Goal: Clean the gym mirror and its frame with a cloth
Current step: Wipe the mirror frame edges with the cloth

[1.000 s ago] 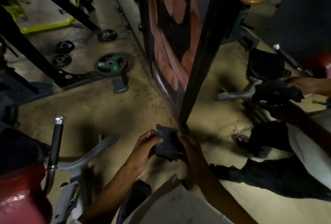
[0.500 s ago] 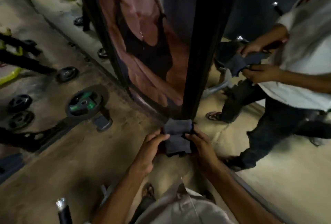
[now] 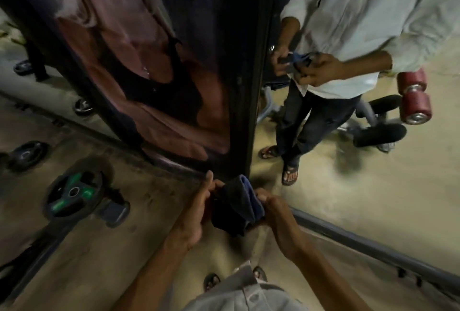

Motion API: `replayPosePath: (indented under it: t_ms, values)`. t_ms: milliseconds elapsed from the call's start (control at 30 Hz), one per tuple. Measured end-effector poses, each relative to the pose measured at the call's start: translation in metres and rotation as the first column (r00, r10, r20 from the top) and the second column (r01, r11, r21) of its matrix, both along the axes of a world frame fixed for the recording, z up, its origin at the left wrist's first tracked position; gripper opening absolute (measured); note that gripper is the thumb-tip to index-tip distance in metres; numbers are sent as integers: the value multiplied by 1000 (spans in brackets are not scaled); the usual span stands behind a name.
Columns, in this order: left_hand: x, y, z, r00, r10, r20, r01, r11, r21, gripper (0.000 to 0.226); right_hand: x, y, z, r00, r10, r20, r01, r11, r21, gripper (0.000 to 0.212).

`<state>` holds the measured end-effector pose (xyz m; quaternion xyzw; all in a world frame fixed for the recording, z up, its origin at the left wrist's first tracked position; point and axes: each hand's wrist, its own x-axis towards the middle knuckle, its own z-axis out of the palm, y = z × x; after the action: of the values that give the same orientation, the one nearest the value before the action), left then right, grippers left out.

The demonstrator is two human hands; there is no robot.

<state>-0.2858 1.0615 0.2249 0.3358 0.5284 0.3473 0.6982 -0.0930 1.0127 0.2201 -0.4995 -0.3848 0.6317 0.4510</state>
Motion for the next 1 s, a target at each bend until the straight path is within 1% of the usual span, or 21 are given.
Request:
replayPosePath:
  t_ms: [33, 67, 100, 200, 233, 267, 367, 400, 433, 467, 500, 533, 600, 633, 700, 800, 833, 900, 933, 1000]
  values:
    - [5, -2, 5, 1000, -2, -23, 2, 1000, 23, 58, 0, -1, 1, 1000, -1, 14, 1, 1000, 18, 27]
    - [8, -3, 6, 999, -5, -40, 7, 999, 52, 52, 1, -2, 4, 999, -6, 38, 3, 998, 63, 31]
    - [11, -2, 7, 998, -6, -60, 11, 997, 73, 50, 2, -2, 7, 997, -7, 81, -2, 993, 117, 35]
    - [15, -1, 7, 995, 24, -92, -11, 991, 134, 56, 4, -2, 10, 985, -26, 172, -19, 967, 253, 41]
    - [16, 1, 5, 995, 24, -100, -11, 991, 132, 58, 5, 1, 8, 979, -14, 203, -45, 957, 285, 41]
    - [17, 4, 2, 994, 4, -113, 11, 991, 134, 55, 6, 3, 7, 973, -4, 230, -65, 955, 291, 41]
    - [18, 13, -2, 988, -114, -105, 129, 981, 148, 18, 9, 3, 4, 984, -48, 170, 3, 967, 255, 37]
    - [17, 15, -6, 983, -152, -101, 167, 972, 167, 23, 11, 3, 4, 980, -68, 188, 16, 964, 265, 31]
    - [17, 18, -8, 979, -184, -90, 198, 963, 183, 36, 14, 3, 4, 969, -95, 230, 27, 959, 283, 25]
    - [18, 20, -8, 973, -219, -67, 228, 954, 195, 48, 17, 4, 2, 960, -117, 255, 40, 957, 288, 24]
    - [19, 24, -7, 970, -241, -34, 243, 947, 211, 57, 20, 6, 1, 960, -137, 245, 69, 960, 270, 31]
    - [21, 29, -6, 966, -259, -7, 253, 939, 233, 62, 21, 9, 1, 967, -163, 198, 116, 966, 229, 43]
    - [27, 43, -1, 955, -295, 36, 277, 927, 254, 68, 23, 17, 7, 970, -241, 27, 238, 966, 100, 65]
    - [29, 50, 5, 948, -313, 56, 288, 920, 266, 70, 26, 23, 10, 960, -274, -53, 276, 961, 36, 69]
    - [31, 64, 15, 944, -326, 60, 295, 909, 296, 71, 29, 35, 19, 949, -267, -171, 267, 963, -23, 65]
    - [28, 85, 36, 935, -354, 25, 322, 876, 359, 71, 23, 52, 45, 954, -136, -266, 131, 991, -36, 57]
    - [26, 93, 43, 925, -379, -1, 350, 852, 389, 70, 19, 59, 54, 954, -115, -277, 107, 993, -41, 50]
    - [22, 110, 58, 911, -407, -68, 390, 794, 466, 64, 9, 74, 72, 948, -125, -293, 114, 992, -55, 31]
    - [21, 118, 65, 915, -390, -101, 385, 769, 511, 60, 4, 81, 80, 944, -133, -302, 122, 991, -53, 29]
    - [19, 136, 88, 932, -326, -157, 352, 712, 607, 53, -4, 100, 98, 950, -166, -265, 167, 986, -21, 33]
